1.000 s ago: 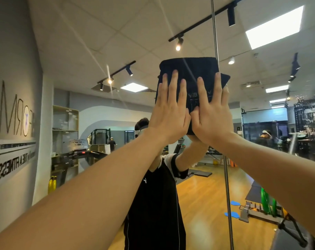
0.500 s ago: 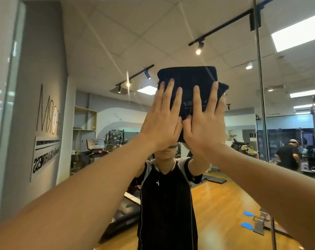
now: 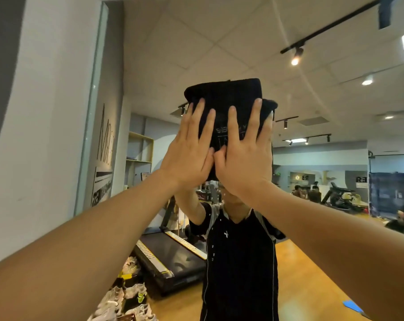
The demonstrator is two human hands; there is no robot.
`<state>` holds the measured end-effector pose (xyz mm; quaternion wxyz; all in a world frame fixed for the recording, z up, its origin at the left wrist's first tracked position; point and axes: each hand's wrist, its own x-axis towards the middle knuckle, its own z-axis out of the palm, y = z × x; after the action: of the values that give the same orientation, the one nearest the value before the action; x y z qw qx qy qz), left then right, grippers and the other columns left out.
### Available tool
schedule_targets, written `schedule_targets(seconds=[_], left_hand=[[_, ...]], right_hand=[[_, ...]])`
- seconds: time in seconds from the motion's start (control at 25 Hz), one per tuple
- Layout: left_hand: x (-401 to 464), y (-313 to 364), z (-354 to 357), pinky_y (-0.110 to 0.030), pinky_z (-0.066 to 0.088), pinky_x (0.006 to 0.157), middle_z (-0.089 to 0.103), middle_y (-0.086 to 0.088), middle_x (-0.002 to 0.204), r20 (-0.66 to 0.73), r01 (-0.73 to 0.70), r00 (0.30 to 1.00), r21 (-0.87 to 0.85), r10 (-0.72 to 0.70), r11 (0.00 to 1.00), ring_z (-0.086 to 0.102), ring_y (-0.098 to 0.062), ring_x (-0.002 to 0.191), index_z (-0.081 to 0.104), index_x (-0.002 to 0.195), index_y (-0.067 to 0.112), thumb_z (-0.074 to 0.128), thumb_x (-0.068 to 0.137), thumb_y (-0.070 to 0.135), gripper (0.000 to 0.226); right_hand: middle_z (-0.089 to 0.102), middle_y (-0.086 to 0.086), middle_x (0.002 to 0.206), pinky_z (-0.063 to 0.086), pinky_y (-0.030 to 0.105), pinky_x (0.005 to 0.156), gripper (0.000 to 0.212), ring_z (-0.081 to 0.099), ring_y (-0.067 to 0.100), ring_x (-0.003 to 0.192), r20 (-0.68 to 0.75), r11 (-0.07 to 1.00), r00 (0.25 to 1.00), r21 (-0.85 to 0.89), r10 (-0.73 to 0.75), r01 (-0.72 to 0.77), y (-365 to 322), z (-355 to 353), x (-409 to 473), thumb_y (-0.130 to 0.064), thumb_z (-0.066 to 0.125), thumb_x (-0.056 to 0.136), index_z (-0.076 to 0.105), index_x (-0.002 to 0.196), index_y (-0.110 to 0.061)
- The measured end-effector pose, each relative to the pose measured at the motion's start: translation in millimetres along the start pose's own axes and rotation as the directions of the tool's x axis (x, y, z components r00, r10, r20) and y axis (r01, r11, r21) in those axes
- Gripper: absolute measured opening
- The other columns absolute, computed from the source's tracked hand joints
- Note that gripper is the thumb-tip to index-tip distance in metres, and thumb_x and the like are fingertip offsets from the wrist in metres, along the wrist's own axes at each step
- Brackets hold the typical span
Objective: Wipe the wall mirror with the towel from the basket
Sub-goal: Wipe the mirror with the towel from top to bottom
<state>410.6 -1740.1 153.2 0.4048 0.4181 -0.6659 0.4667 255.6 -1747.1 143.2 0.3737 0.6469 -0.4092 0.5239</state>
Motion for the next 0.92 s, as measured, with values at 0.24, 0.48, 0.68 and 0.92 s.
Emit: schedule_targets(seconds=[0.24, 0.48, 0.68, 0.92], left_hand=[[-36.6, -79.0, -18.9, -0.059, 0.036, 0.117, -0.005, -0.021, 0.169, -0.015, 0.062, 0.998, 0.024, -0.062, 0.998, 0.0, -0.04, 0.157, 0.007, 0.162, 0.004, 0.032, 0.099, 0.036, 0.075], [-87.2, -164.8, -46.3, -0.058, 0.022, 0.125, -0.006, -0.02, 0.17, 0.002, 0.156, 0.987, 0.138, -0.158, 0.978, -0.001, -0.038, 0.158, 0.002, 0.163, 0.007, 0.026, 0.101, 0.042, 0.076], [-108.7, -213.1, -59.4, -0.051, 0.005, 0.129, 0.004, -0.025, 0.169, 0.012, 0.075, 0.997, 0.204, -0.079, 0.976, 0.005, -0.037, 0.158, 0.01, 0.162, 0.0, 0.026, 0.106, 0.044, 0.073], [-101.3, -215.6, -51.3, -0.051, 0.005, 0.129, 0.01, -0.028, 0.167, -0.084, 0.054, 0.996, 0.147, -0.042, 0.988, 0.009, -0.039, 0.157, 0.016, 0.16, -0.004, 0.031, 0.106, 0.04, 0.072]], right_hand=[[-0.007, 0.029, 0.169, 0.013, 0.064, 0.125, 0.083, -0.001, 0.055, 0.153, 0.014, 0.996, 0.997, 0.043, -0.08, 0.079, -81.6, 26.9, 12.0, -0.054, 0.022, 0.093, 0.01, 0.166, -0.016], [-0.01, 0.027, 0.17, 0.006, 0.061, 0.127, 0.084, -0.005, 0.053, 0.155, 0.015, 0.98, 0.984, 0.1, -0.176, 0.174, -178.4, 59.8, 16.7, -0.053, 0.04, 0.096, 0.01, 0.166, -0.017], [-0.008, 0.027, 0.17, 0.004, 0.062, 0.127, 0.082, -0.004, 0.054, 0.154, -0.01, 0.975, 0.979, 0.088, -0.204, 0.204, -229.2, 79.1, 20.9, -0.051, 0.044, 0.098, 0.013, 0.165, -0.015], [0.001, 0.027, 0.17, 0.006, 0.062, 0.125, 0.077, 0.002, 0.055, 0.154, -0.063, 0.97, 0.97, 0.052, -0.236, 0.239, -225.1, 82.6, 29.4, -0.048, 0.043, 0.1, 0.018, 0.164, -0.016]])
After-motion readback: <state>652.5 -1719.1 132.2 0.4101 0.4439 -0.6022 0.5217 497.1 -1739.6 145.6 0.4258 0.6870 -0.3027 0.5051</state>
